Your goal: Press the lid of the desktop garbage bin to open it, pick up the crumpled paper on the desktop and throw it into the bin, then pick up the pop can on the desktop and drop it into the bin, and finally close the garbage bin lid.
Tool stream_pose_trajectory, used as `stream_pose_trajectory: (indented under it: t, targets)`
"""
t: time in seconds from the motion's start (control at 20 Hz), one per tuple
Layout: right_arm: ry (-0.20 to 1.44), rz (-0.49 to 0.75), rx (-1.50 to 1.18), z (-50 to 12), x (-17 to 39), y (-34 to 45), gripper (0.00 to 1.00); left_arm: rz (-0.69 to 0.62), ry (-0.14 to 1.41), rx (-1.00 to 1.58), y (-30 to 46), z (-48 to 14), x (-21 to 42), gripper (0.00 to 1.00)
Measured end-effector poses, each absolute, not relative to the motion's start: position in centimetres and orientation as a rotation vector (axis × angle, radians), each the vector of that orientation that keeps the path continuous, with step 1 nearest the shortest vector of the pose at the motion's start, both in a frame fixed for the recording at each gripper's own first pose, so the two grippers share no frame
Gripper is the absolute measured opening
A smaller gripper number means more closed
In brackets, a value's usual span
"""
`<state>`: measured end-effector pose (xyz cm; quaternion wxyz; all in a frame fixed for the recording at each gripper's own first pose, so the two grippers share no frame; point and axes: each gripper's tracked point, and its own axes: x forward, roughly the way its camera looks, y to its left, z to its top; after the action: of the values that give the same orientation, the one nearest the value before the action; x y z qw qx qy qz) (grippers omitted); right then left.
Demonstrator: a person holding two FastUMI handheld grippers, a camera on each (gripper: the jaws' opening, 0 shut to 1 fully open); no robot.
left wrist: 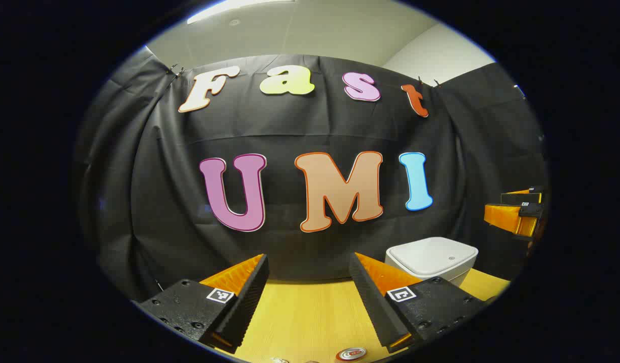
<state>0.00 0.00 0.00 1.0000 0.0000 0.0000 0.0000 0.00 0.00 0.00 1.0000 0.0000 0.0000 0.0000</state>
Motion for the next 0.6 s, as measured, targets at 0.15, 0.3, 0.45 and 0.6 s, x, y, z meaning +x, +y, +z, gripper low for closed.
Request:
stream_pose_trajectory:
  t: [0.15,0.3,0.45,0.6]
  targets:
    - [0.008,0.002,0.005,-0.18,0.01,0.13,0.96,0.002,0.001,0.005,0.25,0.05,0.04,0.94]
    - [0.007,0.001,0.004,-0.17,0.04,0.28,0.96,0.003,0.003,0.008,0.49,-0.08,0.04,0.94]
    - [0.014,-0.001,0.007,-0.32,0.14,0.34,0.97,0.002,0.005,0.011,0.73,-0.19,-0.04,0.95]
    - [0.013,-0.003,0.005,-0.25,0.19,0.37,0.96,0.006,0.006,0.011,1.03,-0.27,0.06,0.94]
